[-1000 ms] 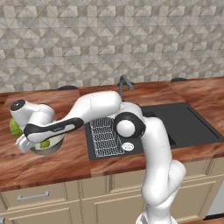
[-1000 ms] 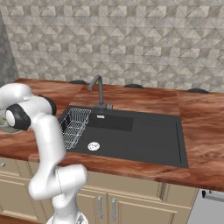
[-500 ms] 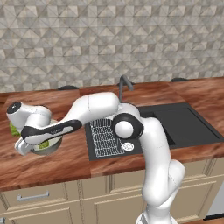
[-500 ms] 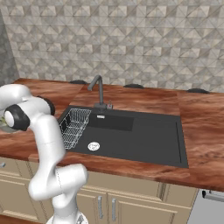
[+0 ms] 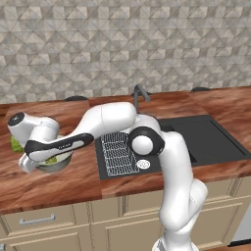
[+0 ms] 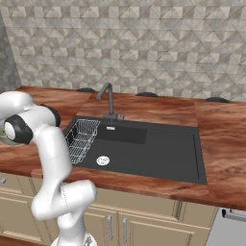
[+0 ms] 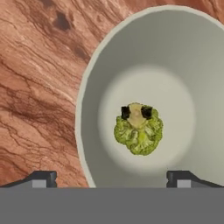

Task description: Pick the broccoli from the sink and place it in the bowl. Then pick the bowl and place it in the microwave. Then close the microwave door and press the start button.

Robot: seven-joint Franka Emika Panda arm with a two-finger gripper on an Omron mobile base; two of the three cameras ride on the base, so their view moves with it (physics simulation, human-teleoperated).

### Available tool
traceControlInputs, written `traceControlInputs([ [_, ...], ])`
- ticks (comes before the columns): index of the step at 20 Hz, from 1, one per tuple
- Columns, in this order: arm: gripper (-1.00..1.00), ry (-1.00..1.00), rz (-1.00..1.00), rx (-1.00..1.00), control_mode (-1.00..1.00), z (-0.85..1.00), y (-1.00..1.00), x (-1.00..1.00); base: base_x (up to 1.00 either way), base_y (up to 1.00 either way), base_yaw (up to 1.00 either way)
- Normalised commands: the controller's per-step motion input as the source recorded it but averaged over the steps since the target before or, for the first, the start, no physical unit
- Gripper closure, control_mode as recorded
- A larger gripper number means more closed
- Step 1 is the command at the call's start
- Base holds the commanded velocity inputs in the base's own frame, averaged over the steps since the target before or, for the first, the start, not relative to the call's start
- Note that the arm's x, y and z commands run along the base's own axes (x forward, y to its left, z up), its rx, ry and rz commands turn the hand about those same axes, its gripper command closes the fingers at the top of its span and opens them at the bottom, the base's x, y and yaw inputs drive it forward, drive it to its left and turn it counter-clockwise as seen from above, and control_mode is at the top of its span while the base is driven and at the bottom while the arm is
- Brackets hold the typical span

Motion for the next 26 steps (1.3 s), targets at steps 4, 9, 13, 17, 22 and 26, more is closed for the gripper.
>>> traceControlInputs([
  [4, -1.00, 0.00, 0.08, 0.00, -1.00, -0.21, 0.00, 0.00, 0.00, 0.00, 0.00],
  [9, -1.00, 0.00, 0.09, 0.00, -1.00, -0.35, -0.03, 0.00, 0.00, 0.00, 0.00],
  [13, -1.00, 0.00, 0.09, 0.00, -1.00, -0.33, -0.06, 0.03, 0.00, 0.00, 0.00],
  [17, -1.00, 0.00, 0.08, -0.01, -1.00, -0.30, -0.06, 0.31, 0.00, 0.00, 0.00],
  [22, 1.00, 0.00, 0.07, 0.00, -1.00, -0.12, -0.13, 0.24, 0.00, 0.00, 0.00],
  [26, 1.00, 0.01, 0.01, 0.00, -1.00, 0.00, -0.11, 0.00, 0.00, 0.00, 0.00],
])
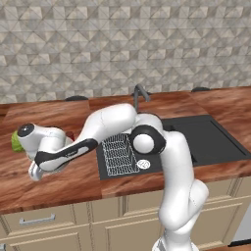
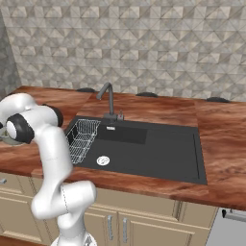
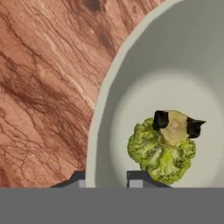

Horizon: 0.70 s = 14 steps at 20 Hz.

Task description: Pick the broccoli from the sink and place it in the bowl. Then pick the bowl and place it in the microwave. Then close the microwave door and press the start button.

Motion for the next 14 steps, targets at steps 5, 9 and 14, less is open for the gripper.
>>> traceControlInputs([
  [5, 1.00, 0.01, 0.01, 0.02, -1.00, 0.02, -0.24, 0.03, 0.00, 0.00, 0.00],
  [9, 1.00, -0.19, 0.11, 0.01, -1.00, 0.45, -0.91, -0.08, 0.00, 0.00, 0.00],
  [14, 1.00, -0.23, 0.17, 0.00, -1.00, 0.75, -1.00, -0.26, 0.00, 0.00, 0.00],
])
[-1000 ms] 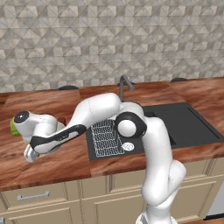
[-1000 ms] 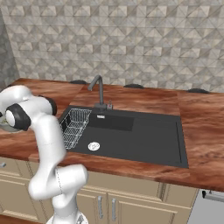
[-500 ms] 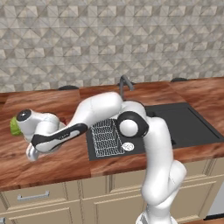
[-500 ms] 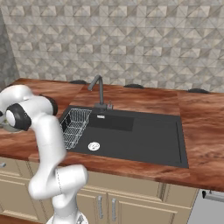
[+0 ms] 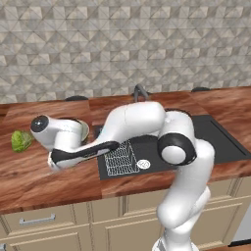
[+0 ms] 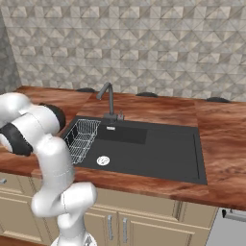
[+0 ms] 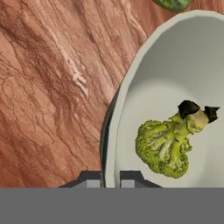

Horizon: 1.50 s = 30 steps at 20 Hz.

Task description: Pick the broccoli from the sink and place it in the bowl. Then pick the bowl and place it in the microwave. Then close the microwave door and press the start button.

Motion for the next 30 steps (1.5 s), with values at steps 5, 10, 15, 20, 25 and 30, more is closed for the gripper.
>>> traceControlInputs([
  [5, 1.00, -0.16, 0.19, 0.00, -1.00, 0.88, -0.93, -0.34, 0.00, 0.00, 0.00],
  [10, 1.00, -0.06, 0.14, 0.00, -1.00, 0.99, -0.81, -0.35, 0.00, 0.00, 0.00],
  [15, 1.00, 0.02, 0.06, 0.00, -1.00, 1.00, -0.64, -0.30, 0.00, 0.00, 0.00],
  [20, 1.00, 0.06, 0.01, 0.00, -1.00, 1.00, -0.66, -0.27, 0.00, 0.00, 0.00],
  [25, 1.00, 0.02, 0.00, -0.06, -1.00, 0.64, -0.61, -0.36, 0.00, 0.00, 0.00],
  [30, 1.00, 0.00, 0.00, -0.10, -1.00, 0.27, -0.70, -0.30, 0.00, 0.00, 0.00],
])
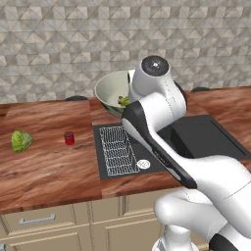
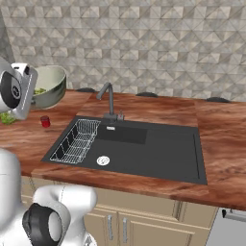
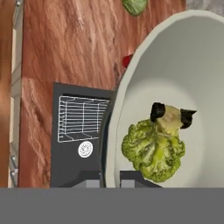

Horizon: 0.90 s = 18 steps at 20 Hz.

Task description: Pick the broccoli from the sink and place it in the bowl. Then pick the bowl and place it in the microwave. Then close the microwave door and press the start button.

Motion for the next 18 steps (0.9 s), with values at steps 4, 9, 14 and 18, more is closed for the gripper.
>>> traceControlInputs([
  [4, 1.00, 0.00, 0.00, -0.02, -1.00, 0.02, -0.88, -0.10, 0.00, 0.00, 0.00],
  [9, 1.00, 0.00, 0.00, 0.00, -1.00, 0.00, -0.87, 0.00, 0.00, 0.00, 0.00],
  [14, 1.00, 0.00, 0.04, 0.00, -1.00, -0.01, -0.44, 0.00, 0.00, 0.00, 0.00],
  [18, 1.00, 0.00, 0.02, 0.00, -1.00, 0.00, -0.08, -0.02, 0.00, 0.00, 0.00],
])
